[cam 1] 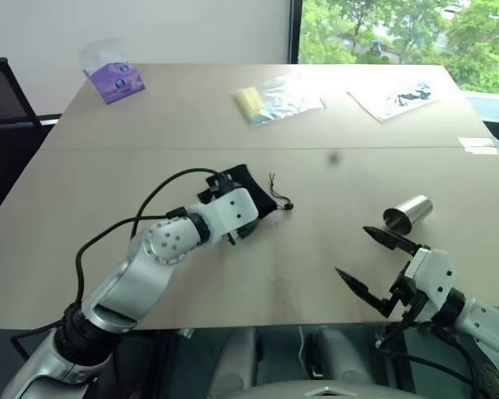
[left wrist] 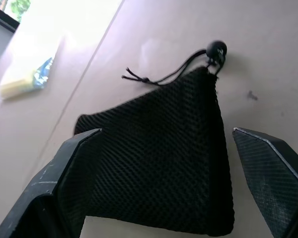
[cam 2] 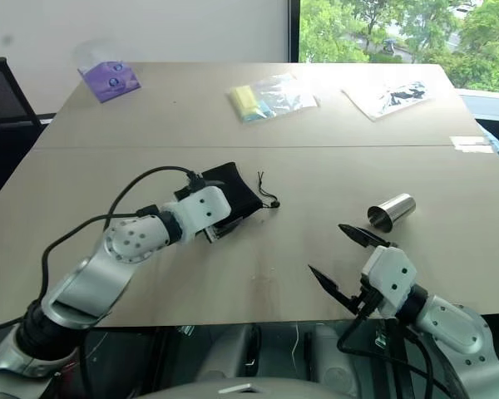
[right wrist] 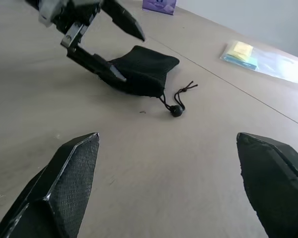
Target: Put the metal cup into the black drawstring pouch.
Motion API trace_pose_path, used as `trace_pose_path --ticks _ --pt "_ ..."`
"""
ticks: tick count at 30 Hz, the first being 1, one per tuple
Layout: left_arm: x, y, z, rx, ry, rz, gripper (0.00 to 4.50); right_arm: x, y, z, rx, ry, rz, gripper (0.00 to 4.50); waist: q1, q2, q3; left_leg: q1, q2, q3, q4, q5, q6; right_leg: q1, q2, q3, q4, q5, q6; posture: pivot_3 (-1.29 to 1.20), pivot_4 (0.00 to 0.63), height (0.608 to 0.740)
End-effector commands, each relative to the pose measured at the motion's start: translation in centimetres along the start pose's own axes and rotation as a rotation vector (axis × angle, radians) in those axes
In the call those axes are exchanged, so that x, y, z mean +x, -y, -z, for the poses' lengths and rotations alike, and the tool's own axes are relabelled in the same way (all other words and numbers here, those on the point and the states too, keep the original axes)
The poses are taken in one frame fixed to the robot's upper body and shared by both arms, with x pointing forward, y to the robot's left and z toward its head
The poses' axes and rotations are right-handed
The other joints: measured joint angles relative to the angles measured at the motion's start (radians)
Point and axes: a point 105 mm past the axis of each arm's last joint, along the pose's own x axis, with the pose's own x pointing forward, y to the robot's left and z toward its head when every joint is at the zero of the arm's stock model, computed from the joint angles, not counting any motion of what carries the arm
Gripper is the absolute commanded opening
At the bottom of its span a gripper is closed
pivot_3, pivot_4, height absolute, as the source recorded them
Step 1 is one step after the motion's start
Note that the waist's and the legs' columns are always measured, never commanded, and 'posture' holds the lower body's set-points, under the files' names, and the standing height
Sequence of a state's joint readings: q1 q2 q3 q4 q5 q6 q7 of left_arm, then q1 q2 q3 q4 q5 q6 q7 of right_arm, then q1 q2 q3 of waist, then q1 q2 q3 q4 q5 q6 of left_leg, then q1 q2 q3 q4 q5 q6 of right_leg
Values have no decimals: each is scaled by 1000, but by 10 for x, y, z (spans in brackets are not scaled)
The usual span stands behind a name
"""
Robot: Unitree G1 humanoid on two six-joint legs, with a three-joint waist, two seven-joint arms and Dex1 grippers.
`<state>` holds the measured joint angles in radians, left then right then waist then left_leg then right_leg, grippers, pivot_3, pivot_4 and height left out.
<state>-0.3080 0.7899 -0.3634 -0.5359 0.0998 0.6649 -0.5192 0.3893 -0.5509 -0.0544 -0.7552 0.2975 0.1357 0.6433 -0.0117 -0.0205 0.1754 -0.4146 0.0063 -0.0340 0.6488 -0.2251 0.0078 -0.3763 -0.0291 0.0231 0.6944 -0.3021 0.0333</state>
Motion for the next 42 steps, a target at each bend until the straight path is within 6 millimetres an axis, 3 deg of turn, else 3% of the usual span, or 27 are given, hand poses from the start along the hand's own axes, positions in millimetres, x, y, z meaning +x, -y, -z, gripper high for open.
trace_pose_path --ticks 1,4,7,12,13,14,22,31,39,42 --pt "0 -5 -3 44 14 -52 4331 -1 2 -13 -24 35 23 4494 1 0 0 0 0 0 0 0 0 0 0 0 0 0 0 0 150 740" --pt "1 -4 -2 13 23 -66 4331 0 4 -12 -35 32 32 4494 1 0 0 0 0 0 0 0 0 0 -2 0 0 0 0 0 150 740" --pt "4 -1 -4 -26 31 -47 3199 0 9 -15 -38 35 62 4500 1 0 0 0 0 0 0 0 0 0 -3 0 0 0 0 0 150 740" --pt "8 -1 -5 -111 38 -28 944 -1 22 -10 -70 -6 153 4500 1 0 0 0 0 0 0 0 0 0 -3 0 0 0 0 0 150 740" --pt "9 -1 -5 -130 38 -23 285 -2 25 -10 -70 -4 177 4500 1 0 0 0 0 0 0 0 0 0 -3 0 0 0 0 0 150 740" --pt "11 -3 -5 -164 41 -21 32 -3 30 -6 -81 -46 223 4500 2 0 0 0 0 -1 0 0 0 0 -3 -1 0 0 0 0 150 740" --pt "20 -25 -18 -555 103 104 32 -23 77 31 -269 -409 524 4500 4 0 0 -1 -1 -1 1 0 0 0 -1 -4 1 0 0 0 150 740" --pt "21 -40 -30 -729 151 186 32 -24 119 62 -241 -566 695 4500 -1 0 0 -1 -1 0 2 0 0 -1 0 -4 1 0 0 0 150 740" --pt "17 -42 -36 -848 158 255 0 -29 130 65 -216 -594 751 1008 0 0 0 -1 -1 0 2 0 0 -1 -1 -2 1 0 0 0 150 740" --pt "19 -43 -39 -891 151 290 0 -23 127 58 -184 -535 731 29 -2 0 0 -1 -1 0 1 0 0 -1 -1 -2 1 0 0 0 150 740"
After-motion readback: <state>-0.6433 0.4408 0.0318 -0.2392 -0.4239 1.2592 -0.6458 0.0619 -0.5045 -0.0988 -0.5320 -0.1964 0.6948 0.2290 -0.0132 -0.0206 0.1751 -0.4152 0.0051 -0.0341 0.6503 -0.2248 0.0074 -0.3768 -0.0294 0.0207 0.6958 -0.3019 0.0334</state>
